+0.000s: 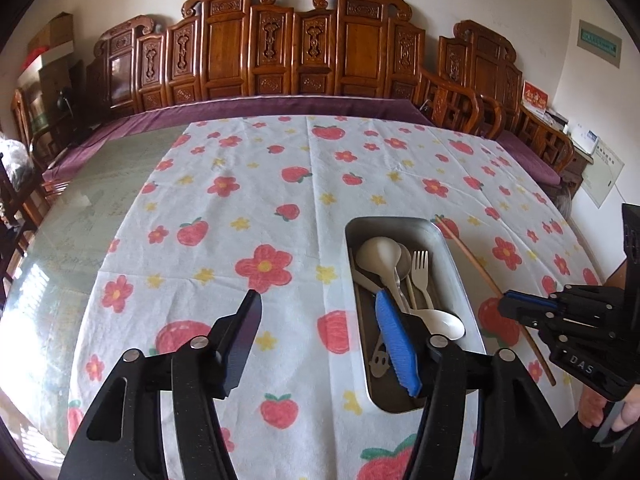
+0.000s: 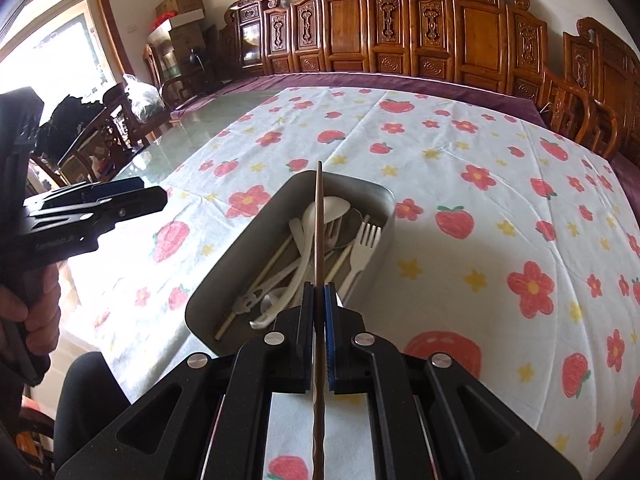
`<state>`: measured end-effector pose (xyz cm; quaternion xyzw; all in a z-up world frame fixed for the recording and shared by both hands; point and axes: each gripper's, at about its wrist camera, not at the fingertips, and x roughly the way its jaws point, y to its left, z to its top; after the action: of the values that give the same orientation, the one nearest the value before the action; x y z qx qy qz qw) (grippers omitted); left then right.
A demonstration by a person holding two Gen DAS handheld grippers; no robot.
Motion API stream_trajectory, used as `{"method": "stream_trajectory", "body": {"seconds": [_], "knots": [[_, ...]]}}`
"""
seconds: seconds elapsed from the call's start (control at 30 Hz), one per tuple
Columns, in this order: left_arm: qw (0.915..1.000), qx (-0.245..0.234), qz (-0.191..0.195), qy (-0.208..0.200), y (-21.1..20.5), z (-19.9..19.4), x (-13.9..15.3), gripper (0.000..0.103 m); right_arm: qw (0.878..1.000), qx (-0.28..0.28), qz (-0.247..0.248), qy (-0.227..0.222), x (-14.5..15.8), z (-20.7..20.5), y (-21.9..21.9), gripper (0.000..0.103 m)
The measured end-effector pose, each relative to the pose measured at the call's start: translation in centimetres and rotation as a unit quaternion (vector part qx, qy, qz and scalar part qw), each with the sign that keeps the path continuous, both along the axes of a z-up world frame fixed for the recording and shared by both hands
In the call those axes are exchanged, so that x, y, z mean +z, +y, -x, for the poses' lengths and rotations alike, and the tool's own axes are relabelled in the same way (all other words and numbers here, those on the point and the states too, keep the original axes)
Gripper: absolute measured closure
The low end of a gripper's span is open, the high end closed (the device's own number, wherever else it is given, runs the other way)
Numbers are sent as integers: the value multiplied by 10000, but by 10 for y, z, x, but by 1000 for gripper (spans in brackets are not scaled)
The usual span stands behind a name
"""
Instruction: Organize utensils
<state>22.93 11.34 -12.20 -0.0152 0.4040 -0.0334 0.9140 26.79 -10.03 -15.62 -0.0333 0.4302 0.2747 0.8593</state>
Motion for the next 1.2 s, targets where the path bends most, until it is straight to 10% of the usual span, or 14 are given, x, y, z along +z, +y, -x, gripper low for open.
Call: {"method": "stream_trajectory", "body": {"seconds": [0.3,0.9,1.2], "knots": [[9998,137,85,-79,19,10,-4,20,9994,-162,-198,251,-6,-25,26,97],[9996,190,198,25,30,10,-14,19,9923,-635,-386,991,-59,-54,58,96],[9997,158,184,-37,26,12,-7,19,9966,-291,-375,669,-46,-41,57,93]]}}
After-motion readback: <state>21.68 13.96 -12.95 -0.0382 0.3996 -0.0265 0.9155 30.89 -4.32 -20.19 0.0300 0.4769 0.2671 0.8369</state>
